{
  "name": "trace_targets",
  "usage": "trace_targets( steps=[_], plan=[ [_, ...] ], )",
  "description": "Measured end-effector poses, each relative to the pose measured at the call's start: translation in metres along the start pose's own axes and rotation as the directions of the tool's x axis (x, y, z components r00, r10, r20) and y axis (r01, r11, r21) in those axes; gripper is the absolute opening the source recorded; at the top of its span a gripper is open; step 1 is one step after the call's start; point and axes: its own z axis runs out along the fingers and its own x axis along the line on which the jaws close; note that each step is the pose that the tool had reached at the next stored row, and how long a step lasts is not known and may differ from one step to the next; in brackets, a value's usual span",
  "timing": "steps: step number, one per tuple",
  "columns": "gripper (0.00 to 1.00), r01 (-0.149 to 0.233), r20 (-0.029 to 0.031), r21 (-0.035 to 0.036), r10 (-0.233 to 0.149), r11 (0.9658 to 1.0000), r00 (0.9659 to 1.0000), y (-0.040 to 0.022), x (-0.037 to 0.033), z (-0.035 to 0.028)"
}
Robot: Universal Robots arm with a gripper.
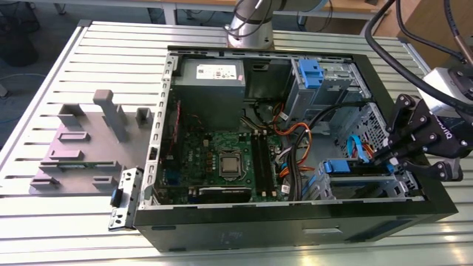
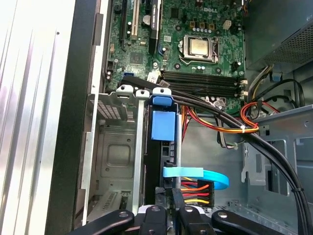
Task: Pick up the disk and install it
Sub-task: 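Insert the second disk wire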
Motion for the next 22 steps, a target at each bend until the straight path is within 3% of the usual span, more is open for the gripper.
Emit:
trace_targets(
  steps=[22],
  plan=[
    [0.16,0.0,-0.0005,-0.0001,0.0,1.0,1.0,0.003,0.0,0.002]
  ],
)
